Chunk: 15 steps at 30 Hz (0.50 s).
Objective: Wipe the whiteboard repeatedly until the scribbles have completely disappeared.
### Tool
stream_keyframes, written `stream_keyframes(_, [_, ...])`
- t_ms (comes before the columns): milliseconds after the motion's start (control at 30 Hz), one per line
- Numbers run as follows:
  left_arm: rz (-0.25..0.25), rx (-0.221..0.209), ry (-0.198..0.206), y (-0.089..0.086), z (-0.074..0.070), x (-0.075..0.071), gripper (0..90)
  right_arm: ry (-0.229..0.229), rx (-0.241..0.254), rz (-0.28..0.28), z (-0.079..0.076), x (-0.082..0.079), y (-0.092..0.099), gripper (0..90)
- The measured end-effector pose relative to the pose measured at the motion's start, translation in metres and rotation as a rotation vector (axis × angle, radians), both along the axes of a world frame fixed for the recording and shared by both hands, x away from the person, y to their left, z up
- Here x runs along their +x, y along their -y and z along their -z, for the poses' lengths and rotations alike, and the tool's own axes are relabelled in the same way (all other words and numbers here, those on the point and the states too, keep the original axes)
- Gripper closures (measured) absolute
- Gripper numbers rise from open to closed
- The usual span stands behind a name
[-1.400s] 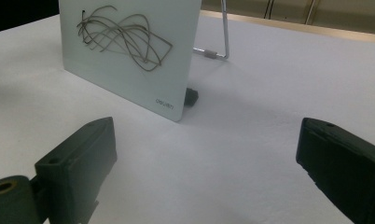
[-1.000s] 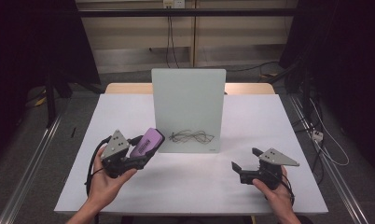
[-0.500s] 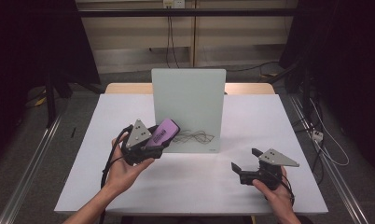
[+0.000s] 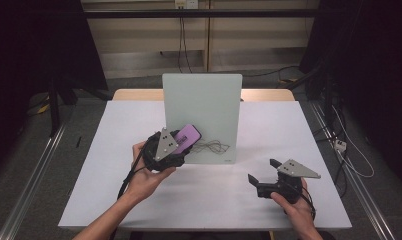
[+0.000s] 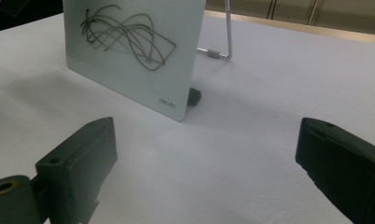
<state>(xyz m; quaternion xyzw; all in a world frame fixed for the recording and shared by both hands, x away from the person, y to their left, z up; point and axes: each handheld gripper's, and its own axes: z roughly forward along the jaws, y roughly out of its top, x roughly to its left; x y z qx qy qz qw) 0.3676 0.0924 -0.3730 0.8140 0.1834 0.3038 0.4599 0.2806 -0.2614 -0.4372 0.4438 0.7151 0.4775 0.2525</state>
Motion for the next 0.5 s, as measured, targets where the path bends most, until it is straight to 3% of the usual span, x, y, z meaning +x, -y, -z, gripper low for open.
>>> stream_keyframes(433, [-0.026,0.094,0.047,0.006,0.022,0.004,40.7,0.001,-0.005,-0.001,0.0,0.0,0.0,5.5])
stream_keyframes(500, [-0.029,0.092,0.045,0.008,0.022,0.003,40.7,0.004,-0.003,-0.003,0.0,0.0,0.0,5.5])
